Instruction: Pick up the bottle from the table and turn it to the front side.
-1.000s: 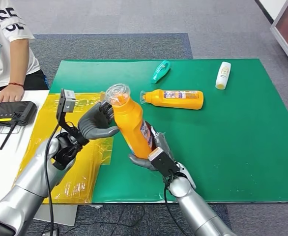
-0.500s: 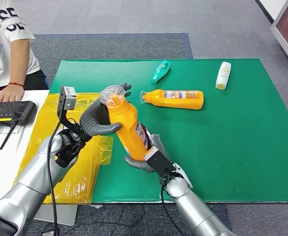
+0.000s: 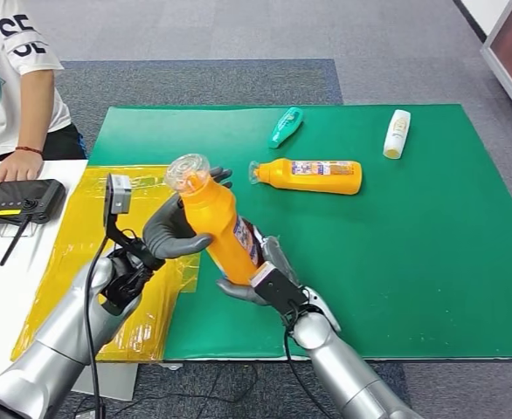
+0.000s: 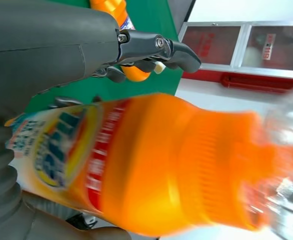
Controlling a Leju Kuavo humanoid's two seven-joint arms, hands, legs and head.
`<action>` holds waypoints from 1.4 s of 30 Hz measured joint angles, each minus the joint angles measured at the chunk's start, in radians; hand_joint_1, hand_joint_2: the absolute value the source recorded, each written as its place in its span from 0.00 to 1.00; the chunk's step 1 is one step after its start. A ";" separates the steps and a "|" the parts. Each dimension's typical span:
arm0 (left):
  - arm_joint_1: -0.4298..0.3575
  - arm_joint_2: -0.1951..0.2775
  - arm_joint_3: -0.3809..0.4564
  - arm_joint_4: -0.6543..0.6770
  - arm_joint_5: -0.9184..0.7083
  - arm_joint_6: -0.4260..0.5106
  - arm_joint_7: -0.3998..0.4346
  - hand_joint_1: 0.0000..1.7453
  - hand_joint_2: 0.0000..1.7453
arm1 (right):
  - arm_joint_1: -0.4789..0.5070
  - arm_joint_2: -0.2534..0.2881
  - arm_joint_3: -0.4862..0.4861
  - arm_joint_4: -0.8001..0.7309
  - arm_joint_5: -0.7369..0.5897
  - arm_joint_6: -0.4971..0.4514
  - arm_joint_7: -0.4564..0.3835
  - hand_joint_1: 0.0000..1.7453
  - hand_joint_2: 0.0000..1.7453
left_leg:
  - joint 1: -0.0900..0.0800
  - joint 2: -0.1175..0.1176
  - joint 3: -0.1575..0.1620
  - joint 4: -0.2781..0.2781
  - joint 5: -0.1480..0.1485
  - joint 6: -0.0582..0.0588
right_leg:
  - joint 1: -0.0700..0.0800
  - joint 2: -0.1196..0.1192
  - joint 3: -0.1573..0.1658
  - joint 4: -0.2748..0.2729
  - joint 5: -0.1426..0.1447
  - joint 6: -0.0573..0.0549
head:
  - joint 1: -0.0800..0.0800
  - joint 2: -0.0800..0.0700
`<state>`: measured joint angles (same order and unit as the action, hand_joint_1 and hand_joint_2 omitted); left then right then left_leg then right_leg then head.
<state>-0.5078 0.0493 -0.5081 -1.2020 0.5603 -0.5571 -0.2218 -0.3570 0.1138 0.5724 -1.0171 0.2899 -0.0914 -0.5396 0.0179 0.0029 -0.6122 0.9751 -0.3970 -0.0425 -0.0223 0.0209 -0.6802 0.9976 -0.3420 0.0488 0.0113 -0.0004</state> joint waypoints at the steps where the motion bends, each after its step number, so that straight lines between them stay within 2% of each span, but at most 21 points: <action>1: 0.006 0.000 0.004 0.000 0.003 0.000 -0.003 0.00 1.00 | 0.000 0.000 0.000 -0.006 0.000 0.000 0.000 1.00 1.00 | 0.000 0.000 0.000 0.000 0.000 0.000 | 0.000 0.000 0.000 0.000 0.000 0.000 | 0.000 0.000; 9: 0.034 -0.001 0.029 0.000 0.008 -0.019 -0.022 0.00 1.00 | 0.002 0.001 0.005 -0.044 -0.046 0.070 0.000 1.00 1.00 | 0.000 0.000 0.000 0.000 0.000 0.000 | 0.000 0.000 0.000 0.000 0.000 0.000 | 0.000 0.000; 19: 0.042 -0.003 0.043 0.000 0.001 -0.031 -0.029 0.00 1.00 | 0.002 0.001 0.031 -0.052 -0.031 0.089 -0.001 1.00 1.00 | 0.000 0.000 0.000 0.000 0.000 0.000 | 0.000 0.000 0.000 0.000 0.000 0.000 | 0.000 0.000; 26: 0.037 -0.013 0.041 0.000 -0.021 -0.025 -0.012 0.00 1.00 | -0.014 0.005 0.064 -0.028 0.018 0.050 0.012 1.00 1.00 | 0.000 0.000 0.000 0.000 0.000 0.000 | 0.000 0.000 -0.001 0.000 0.000 0.000 | 0.000 0.000; 34: -0.010 -0.041 0.014 0.001 -0.040 0.018 0.046 0.00 1.00 | -0.045 0.013 0.085 0.012 0.042 0.003 0.022 1.00 1.00 | 0.000 0.000 0.000 0.000 0.000 0.000 | 0.000 0.000 -0.001 0.000 0.001 -0.001 | 0.000 0.000; 42: -0.014 -0.046 -0.008 0.005 -0.041 0.056 0.052 0.00 1.00 | -0.058 0.015 0.092 0.042 0.067 -0.048 0.033 1.00 1.00 | 0.000 0.000 0.000 0.000 0.001 0.000 | 0.000 0.000 -0.002 0.000 0.001 -0.001 | 0.000 0.000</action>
<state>-0.5217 0.0031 -0.5163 -1.1970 0.5196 -0.5014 -0.1701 -0.4154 0.1288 0.6646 -0.9751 0.3571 -0.1390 -0.5066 0.0178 0.0033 -0.6126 0.9751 -0.3964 -0.0430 -0.0222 0.0212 -0.6820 0.9976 -0.3413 0.0479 0.0113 -0.0004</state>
